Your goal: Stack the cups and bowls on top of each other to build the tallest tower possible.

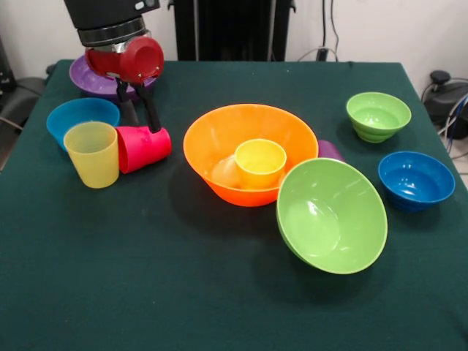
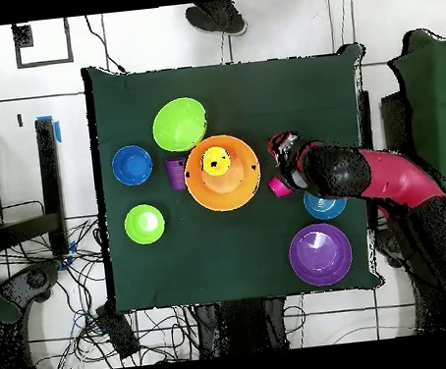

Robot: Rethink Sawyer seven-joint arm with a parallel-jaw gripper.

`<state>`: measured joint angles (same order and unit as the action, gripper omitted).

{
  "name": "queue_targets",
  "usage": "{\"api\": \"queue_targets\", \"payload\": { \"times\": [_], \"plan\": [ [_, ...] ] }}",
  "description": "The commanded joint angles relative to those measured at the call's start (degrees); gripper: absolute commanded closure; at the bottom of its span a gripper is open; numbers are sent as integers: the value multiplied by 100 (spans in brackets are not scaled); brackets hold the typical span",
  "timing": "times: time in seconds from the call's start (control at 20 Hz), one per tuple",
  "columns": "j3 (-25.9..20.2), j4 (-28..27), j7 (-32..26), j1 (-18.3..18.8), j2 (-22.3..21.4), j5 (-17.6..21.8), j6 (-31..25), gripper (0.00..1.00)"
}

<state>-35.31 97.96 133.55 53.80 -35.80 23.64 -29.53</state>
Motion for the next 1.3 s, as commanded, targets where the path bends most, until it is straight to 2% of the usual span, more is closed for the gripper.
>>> {"api": "queue_targets", "payload": {
  "times": [0.05, 0.3, 0.65, 0.9, 1.1, 1.3],
  "plan": [
    [983, -778, 295, -891, -222, 322, -863, 0],
    [1244, -870, 294, -1068, -259, 250, -814, 0],
    [1572, -1180, 282, -1299, -464, 65, -1224, 0],
    [1765, -1504, 287, -1397, -288, 35, -1361, 0],
    [1860, -1534, 275, -1460, -186, 55, -1225, 0],
    [1981, -1657, 363, -1585, 104, 137, -926, 0]
  ]
}}
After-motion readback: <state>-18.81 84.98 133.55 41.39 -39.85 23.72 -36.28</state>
